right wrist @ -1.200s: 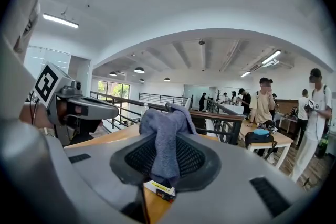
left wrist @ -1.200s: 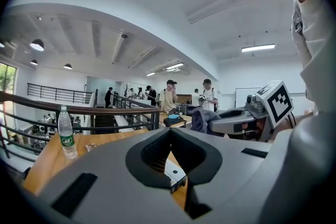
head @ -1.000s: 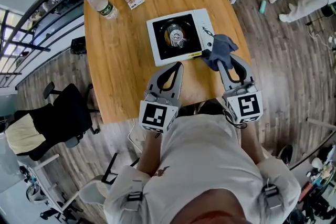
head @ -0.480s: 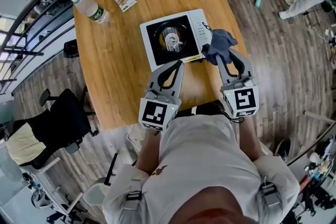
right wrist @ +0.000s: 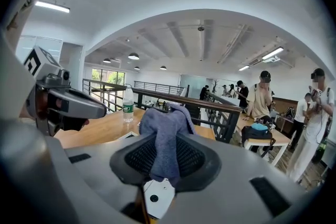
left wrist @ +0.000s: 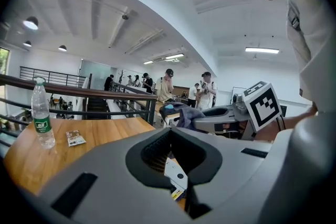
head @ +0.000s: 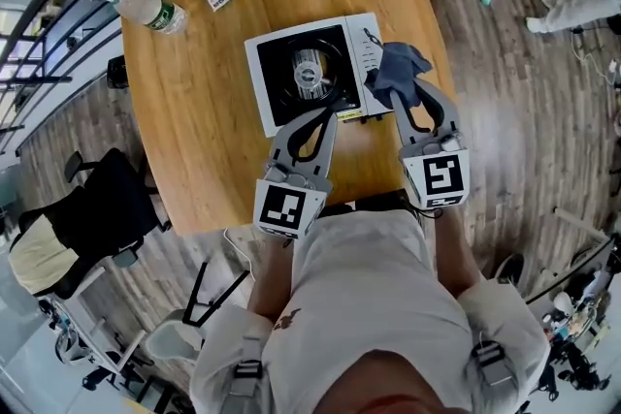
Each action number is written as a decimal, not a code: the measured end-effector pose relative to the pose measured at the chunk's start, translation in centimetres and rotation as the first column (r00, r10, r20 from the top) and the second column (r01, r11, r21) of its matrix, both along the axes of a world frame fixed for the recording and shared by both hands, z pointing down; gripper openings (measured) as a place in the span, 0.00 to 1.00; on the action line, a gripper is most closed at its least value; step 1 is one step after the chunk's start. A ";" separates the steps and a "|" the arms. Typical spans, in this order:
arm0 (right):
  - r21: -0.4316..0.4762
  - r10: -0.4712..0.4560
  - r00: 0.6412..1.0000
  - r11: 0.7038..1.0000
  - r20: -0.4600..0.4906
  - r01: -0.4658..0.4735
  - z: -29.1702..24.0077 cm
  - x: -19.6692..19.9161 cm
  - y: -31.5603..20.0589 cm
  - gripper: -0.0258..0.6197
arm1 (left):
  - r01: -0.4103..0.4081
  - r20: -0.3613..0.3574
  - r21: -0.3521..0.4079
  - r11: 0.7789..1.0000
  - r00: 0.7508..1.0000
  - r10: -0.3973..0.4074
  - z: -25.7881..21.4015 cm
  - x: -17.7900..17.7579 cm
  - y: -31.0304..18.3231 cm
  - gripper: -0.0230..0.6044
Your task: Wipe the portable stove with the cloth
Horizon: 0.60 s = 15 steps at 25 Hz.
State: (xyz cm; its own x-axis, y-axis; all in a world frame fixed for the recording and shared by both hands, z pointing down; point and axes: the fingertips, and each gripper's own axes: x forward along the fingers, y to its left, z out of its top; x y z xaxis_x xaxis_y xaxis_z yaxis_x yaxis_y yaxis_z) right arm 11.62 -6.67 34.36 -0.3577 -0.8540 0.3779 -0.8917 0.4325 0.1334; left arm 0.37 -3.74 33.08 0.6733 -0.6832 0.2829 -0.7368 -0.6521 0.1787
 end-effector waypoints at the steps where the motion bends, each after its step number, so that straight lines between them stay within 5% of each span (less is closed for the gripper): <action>1: -0.006 -0.007 1.000 1.000 0.001 0.007 0.4 0.1 -0.4 0.20 | 0.004 0.002 -0.007 1.000 1.000 -0.004 0.4 0.3 -0.4 0.06; 15: -0.058 -0.081 0.997 0.995 -0.013 0.080 5.6 1.7 -7.9 0.20 | 0.043 0.051 -0.084 0.996 0.998 -0.038 5.1 3.2 -5.7 0.06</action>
State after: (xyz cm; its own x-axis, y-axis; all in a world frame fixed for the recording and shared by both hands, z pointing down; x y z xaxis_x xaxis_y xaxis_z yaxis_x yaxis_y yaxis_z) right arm 13.36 -14.53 39.99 -0.4179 -0.7995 0.4315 -0.8519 0.5099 0.1197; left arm 3.55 -9.47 38.19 0.6295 -0.6816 0.3731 -0.7715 -0.6056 0.1952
